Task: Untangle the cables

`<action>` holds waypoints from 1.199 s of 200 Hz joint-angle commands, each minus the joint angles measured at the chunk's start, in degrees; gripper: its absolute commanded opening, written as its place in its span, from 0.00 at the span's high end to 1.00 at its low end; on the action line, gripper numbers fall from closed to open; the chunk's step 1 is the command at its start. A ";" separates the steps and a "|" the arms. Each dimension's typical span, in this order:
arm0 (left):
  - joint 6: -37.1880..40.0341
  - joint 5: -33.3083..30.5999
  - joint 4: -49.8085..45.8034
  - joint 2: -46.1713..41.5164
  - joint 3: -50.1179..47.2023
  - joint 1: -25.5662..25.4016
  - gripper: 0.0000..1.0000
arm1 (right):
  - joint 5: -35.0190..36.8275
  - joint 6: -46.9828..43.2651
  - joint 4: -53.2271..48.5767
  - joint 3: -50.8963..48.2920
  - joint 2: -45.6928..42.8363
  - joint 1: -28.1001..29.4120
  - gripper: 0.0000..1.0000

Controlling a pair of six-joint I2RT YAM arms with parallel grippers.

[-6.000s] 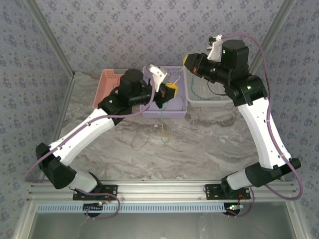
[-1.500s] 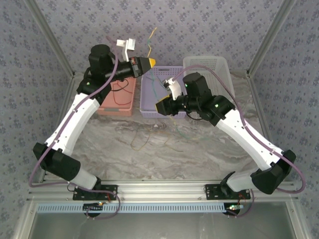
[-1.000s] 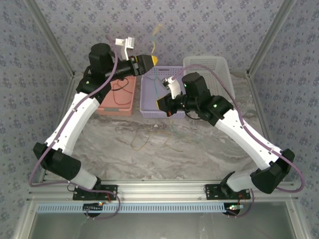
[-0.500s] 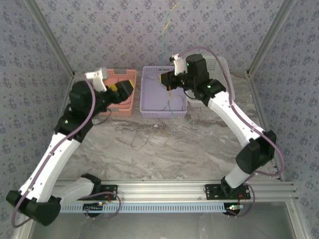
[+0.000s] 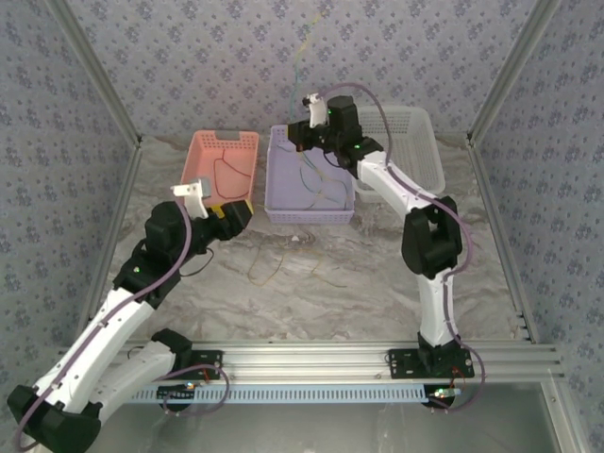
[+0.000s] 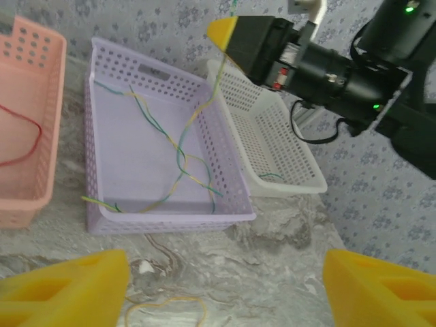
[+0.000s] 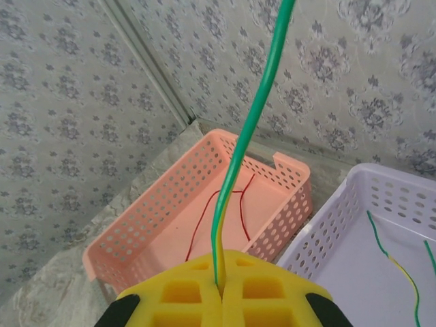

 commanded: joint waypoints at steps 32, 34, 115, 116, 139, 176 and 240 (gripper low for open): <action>-10.46 0.79 8.27 9.73 -8.16 -3.40 0.58 | -0.37 5.90 6.62 -1.42 3.55 0.12 1.00; -10.98 0.86 9.20 10.38 -8.63 -3.52 0.58 | -0.26 6.24 6.77 -1.64 3.58 0.13 1.00; -22.15 -1.04 38.51 38.21 -9.43 -9.11 0.68 | 0.49 22.20 9.71 -5.80 6.65 0.06 1.00; -22.20 -1.18 38.69 38.51 -9.31 -9.21 0.68 | 0.50 22.37 9.64 -5.79 6.75 0.05 1.00; -22.80 -3.60 42.08 44.31 -7.51 -9.87 0.69 | 0.87 26.48 7.65 -5.45 8.05 -0.01 1.00; -23.13 -4.31 46.70 50.81 -5.30 -9.91 0.70 | -0.03 33.82 4.99 -4.82 9.59 -0.08 1.00; -22.91 -2.40 50.48 57.21 -3.20 -9.43 0.72 | -3.49 45.08 -2.50 -0.04 13.74 0.49 1.00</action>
